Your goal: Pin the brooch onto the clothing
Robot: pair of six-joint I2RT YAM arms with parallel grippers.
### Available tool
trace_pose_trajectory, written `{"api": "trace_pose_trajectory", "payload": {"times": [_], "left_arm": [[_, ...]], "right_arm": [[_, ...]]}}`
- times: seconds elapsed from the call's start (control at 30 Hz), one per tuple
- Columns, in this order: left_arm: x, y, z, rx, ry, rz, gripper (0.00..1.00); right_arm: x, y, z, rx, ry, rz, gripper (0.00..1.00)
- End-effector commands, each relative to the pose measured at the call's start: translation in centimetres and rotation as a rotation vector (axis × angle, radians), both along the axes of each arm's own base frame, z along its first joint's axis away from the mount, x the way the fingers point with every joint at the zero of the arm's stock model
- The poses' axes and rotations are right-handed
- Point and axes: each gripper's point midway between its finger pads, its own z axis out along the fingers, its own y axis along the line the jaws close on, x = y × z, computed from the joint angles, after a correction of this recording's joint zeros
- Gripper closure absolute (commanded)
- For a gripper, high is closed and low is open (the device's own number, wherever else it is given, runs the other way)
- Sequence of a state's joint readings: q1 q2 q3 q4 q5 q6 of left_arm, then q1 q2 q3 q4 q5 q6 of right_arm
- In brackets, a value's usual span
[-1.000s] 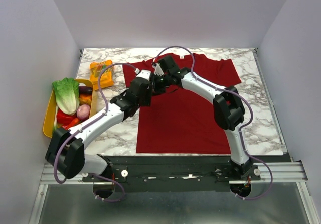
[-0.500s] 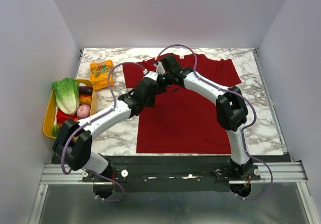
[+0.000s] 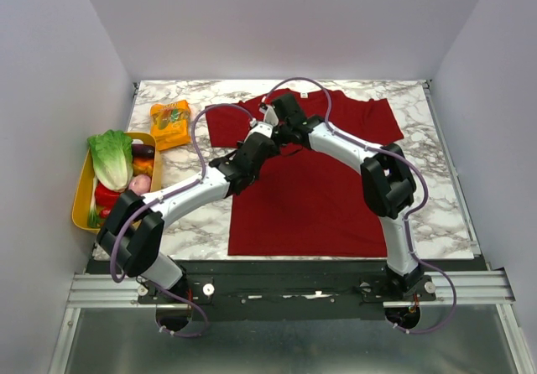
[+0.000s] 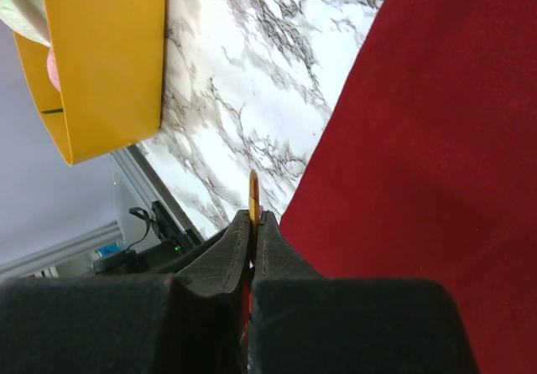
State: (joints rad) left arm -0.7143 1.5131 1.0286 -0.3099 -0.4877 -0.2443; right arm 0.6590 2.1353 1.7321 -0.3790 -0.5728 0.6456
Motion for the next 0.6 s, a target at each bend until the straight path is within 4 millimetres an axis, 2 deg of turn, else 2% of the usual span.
{"api": "trace_pose_trajectory", "payload": {"times": [0.0, 0.17, 0.3, 0.4, 0.47, 0.57], "left_arm": [[2.0, 2.1, 1.4, 0.075, -0.095, 0.111, 0.87], [2.1, 3.1, 1.3, 0.123, -0.11, 0.145, 1.0], [2.0, 3.3, 1.4, 0.121, -0.117, 0.143, 1.0], [1.8, 3.2, 1.8, 0.108, -0.124, 0.134, 1.0], [1.6, 3.0, 2.2, 0.079, -0.127, 0.117, 1.0], [1.2, 2.8, 2.7, 0.036, -0.14, 0.104, 1.0]], "right_arm": [[-3.8, 0.9, 3.1, 0.095, 0.046, 0.124, 0.94], [-4.5, 1.0, 3.3, 0.129, 0.065, 0.153, 0.91], [-4.8, 1.0, 3.6, 0.142, 0.06, 0.165, 0.89], [-4.4, 0.8, 4.2, 0.151, 0.031, 0.161, 0.75], [-4.0, 0.4, 4.9, 0.163, 0.009, 0.151, 0.6], [-3.3, -0.2, 5.8, 0.193, -0.028, 0.136, 0.47]]}}
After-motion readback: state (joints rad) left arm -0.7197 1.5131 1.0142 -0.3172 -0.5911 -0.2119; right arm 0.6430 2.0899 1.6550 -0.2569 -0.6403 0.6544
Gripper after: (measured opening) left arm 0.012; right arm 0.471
